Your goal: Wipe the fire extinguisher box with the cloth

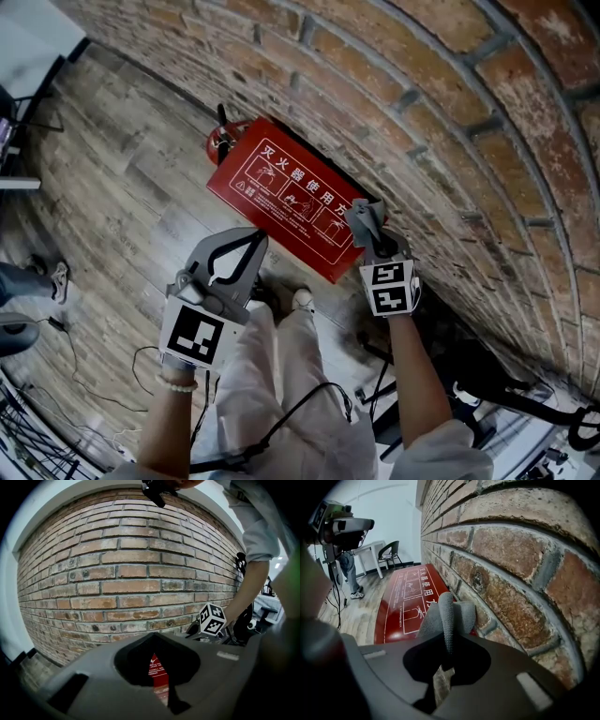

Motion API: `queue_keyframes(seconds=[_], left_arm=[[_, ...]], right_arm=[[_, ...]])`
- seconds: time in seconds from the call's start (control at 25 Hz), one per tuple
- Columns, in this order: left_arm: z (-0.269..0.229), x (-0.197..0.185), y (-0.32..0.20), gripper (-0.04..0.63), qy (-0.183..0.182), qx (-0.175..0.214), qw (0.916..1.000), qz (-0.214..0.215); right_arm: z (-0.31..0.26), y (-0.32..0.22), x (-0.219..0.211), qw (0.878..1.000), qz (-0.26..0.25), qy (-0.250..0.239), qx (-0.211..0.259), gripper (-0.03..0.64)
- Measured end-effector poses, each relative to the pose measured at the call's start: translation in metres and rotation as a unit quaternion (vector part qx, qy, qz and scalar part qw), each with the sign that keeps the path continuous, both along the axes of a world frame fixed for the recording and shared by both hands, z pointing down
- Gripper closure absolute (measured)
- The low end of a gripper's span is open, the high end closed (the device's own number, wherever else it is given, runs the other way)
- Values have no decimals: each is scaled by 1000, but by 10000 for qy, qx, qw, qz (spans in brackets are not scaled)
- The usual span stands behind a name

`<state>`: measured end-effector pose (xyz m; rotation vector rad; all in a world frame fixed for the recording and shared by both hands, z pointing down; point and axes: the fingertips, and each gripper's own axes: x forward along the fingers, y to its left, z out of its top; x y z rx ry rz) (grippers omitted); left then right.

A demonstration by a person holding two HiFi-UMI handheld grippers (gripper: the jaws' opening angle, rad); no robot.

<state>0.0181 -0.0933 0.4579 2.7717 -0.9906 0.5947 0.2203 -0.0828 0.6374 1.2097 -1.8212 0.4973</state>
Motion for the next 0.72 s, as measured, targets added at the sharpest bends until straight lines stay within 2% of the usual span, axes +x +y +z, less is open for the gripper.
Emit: queue_keyframes(seconds=[0.16, 0.32, 0.52, 0.72], left_arm=[[1, -3, 1, 597, 18, -12, 10000, -28], [-3, -5, 4, 596, 11, 27, 10000, 43], [-8, -17, 4, 597, 71, 45, 9999, -80], [-8, -35, 0, 596, 99, 18, 9996, -254]], right_arm=[[1, -1, 0, 10000, -19, 44, -17, 598], [-1, -1, 0, 9991, -221, 348, -75, 598], [-7, 2, -3, 9993, -209, 281, -155, 597], [-30, -2, -15, 9994, -323, 142, 28, 597]])
